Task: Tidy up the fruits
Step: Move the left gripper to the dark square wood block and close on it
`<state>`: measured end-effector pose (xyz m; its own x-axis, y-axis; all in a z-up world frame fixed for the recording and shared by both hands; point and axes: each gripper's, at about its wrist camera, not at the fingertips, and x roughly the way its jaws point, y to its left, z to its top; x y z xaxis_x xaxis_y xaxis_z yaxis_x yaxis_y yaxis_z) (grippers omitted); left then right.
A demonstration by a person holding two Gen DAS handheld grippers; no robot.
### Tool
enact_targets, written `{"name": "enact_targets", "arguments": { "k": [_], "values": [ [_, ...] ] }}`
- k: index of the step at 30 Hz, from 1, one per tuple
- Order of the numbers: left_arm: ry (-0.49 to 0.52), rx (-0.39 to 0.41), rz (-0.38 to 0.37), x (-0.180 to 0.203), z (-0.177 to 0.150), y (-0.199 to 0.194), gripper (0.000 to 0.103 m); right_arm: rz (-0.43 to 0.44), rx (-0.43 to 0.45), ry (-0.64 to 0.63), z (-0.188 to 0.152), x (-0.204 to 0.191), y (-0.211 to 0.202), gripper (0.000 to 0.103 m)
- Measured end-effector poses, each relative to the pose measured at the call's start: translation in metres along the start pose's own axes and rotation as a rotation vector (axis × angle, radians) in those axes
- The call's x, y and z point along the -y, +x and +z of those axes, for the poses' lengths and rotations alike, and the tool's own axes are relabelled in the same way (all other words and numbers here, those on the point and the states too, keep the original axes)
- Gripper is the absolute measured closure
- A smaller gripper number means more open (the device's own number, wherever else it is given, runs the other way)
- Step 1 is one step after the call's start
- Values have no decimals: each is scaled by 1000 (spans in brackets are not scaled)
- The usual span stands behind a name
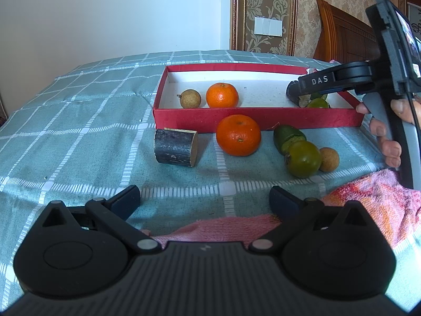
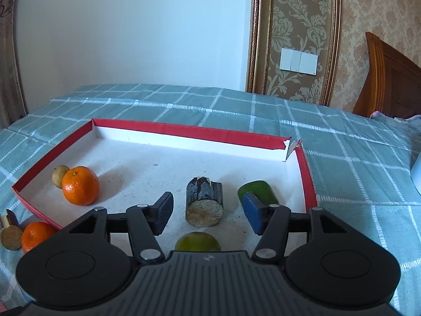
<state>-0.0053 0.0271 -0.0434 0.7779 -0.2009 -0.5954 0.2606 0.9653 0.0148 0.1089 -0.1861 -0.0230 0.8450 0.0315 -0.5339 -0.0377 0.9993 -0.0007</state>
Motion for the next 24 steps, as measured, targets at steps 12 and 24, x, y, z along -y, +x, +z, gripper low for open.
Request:
{"name": "enact_targets", "arguments": {
  "k": [12,24],
  "values": [
    [0,0,0,0,0,0,0,50,94,85,-14,19,-54,32],
    [-1,2,6,0,0,-1,0,85,58,100,-52,24,-78,32]
  ]
}}
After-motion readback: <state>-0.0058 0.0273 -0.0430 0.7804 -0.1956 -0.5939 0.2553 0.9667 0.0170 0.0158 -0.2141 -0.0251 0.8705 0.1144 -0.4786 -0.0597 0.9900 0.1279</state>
